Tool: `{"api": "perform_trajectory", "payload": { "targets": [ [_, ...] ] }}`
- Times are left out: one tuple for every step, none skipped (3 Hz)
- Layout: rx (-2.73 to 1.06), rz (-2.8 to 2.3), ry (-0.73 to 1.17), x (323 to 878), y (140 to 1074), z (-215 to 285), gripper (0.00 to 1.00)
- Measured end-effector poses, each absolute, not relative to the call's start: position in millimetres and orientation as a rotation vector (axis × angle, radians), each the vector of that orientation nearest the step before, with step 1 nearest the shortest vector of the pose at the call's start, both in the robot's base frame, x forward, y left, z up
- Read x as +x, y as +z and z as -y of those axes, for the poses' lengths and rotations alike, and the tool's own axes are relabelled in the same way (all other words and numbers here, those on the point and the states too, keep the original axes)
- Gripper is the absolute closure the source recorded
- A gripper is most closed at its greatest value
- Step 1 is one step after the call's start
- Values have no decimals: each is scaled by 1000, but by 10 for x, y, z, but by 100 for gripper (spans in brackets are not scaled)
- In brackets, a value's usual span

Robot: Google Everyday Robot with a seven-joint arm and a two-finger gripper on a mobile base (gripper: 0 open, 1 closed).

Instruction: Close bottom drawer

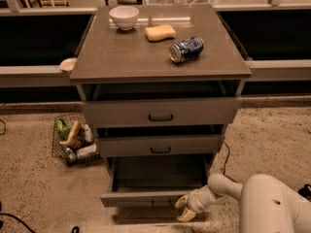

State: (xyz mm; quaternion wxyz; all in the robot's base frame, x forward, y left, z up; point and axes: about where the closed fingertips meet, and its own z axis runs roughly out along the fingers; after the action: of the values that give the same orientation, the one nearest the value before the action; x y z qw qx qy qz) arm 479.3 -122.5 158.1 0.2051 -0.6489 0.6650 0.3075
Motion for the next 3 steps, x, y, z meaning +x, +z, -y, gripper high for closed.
{"api": "perform_trajectory", "payload": {
  "targets": [
    [-1809,-1854,857,4792,1581,1224,0],
    [-1809,-1854,857,4792,1581,1224,0],
    [-1801,-1832,843,4939,1471,1255,0]
  ]
}}
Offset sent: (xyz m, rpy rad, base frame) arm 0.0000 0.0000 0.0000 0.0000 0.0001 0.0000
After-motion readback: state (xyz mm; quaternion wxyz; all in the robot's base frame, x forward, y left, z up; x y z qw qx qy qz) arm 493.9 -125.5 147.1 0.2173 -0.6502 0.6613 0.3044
